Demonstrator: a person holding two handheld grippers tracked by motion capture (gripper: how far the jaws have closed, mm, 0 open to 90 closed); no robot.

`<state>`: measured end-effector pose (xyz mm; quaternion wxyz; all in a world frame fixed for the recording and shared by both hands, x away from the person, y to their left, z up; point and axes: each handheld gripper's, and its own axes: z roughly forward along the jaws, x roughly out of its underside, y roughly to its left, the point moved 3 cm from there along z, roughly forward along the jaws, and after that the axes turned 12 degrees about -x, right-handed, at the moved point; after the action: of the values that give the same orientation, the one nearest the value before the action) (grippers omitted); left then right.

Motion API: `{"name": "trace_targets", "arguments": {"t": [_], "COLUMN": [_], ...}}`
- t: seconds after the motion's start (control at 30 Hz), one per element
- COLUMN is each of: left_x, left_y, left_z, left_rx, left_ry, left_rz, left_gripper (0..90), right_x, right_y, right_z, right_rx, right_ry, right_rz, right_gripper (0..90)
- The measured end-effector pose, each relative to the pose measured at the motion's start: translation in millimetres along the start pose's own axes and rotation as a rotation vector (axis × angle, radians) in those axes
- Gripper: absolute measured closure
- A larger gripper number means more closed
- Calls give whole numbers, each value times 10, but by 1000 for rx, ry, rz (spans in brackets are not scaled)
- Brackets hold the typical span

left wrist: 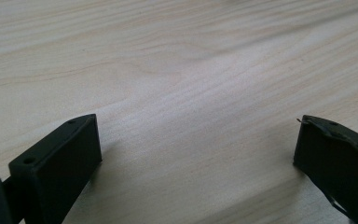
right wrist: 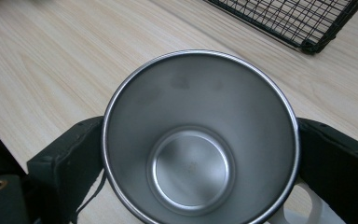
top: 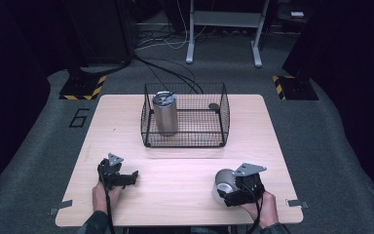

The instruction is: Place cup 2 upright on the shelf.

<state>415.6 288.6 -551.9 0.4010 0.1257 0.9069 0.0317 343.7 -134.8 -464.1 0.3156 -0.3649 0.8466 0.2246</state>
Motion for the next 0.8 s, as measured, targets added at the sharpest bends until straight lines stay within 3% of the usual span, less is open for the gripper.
{"name": "trace_targets", "arguments": {"t": [0.47, 0.8], "left_x": [1, 1], "left_y": [-3, -4], "left_z": [2, 2], "left_rx": [-1, -1], "left_ry": [-5, -5], "left_rz": [-3, -4], "left_gripper": [3, 4], "right_x": [-16, -19], "right_y": [-16, -33], "right_z": [21, 34], "right_rx": [-16, -21], "right_ry": [12, 24], "right_rz": [15, -7], "right_gripper": [51, 50]}}
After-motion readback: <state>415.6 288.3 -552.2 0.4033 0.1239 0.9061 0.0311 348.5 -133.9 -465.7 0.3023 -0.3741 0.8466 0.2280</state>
